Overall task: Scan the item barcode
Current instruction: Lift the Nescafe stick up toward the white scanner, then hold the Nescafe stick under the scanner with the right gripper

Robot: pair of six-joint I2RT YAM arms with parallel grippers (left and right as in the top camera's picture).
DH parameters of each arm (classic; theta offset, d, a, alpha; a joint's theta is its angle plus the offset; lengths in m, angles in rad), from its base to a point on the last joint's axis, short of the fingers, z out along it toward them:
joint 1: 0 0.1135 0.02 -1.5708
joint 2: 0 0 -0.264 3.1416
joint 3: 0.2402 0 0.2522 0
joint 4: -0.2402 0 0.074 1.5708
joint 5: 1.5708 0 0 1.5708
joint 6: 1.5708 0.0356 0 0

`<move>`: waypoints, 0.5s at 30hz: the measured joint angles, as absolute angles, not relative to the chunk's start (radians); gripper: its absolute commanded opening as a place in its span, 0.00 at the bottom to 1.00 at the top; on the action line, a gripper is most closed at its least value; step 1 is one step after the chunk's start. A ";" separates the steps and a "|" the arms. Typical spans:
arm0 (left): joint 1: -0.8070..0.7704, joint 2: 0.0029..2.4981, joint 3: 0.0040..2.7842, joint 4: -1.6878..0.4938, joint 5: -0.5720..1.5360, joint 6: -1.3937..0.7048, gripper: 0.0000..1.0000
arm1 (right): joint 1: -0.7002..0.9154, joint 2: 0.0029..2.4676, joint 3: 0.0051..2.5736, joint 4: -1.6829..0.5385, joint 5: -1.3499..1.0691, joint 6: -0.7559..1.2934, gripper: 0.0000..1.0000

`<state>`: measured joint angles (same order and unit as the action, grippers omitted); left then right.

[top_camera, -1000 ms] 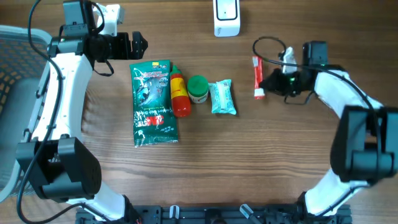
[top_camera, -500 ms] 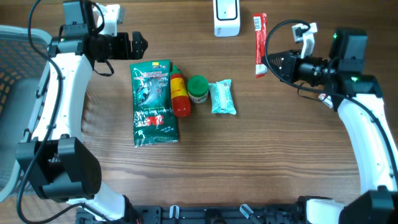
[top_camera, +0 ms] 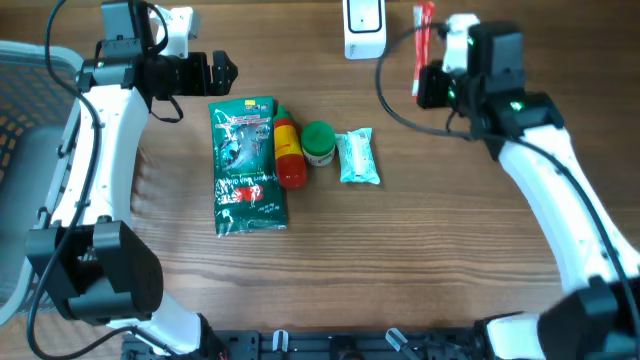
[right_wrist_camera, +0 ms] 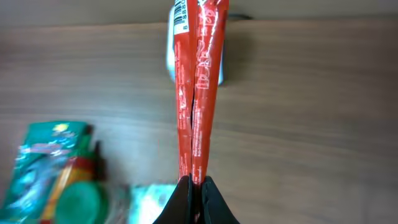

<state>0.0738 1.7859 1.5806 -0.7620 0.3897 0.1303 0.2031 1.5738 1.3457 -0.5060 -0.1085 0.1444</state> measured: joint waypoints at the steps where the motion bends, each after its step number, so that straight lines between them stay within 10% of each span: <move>1: 0.074 1.786 1.581 -0.762 0.390 0.130 1.00 | 0.213 1.607 1.367 -0.503 -0.058 0.128 0.04; 15: 0.074 1.786 1.581 -0.763 0.390 0.130 1.00 | 0.377 1.987 1.530 -0.054 0.548 -0.533 0.04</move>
<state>0.0738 1.7859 1.5806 -0.7628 0.3901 0.1303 0.3771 1.9873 1.5303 -0.0540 0.5480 -0.5335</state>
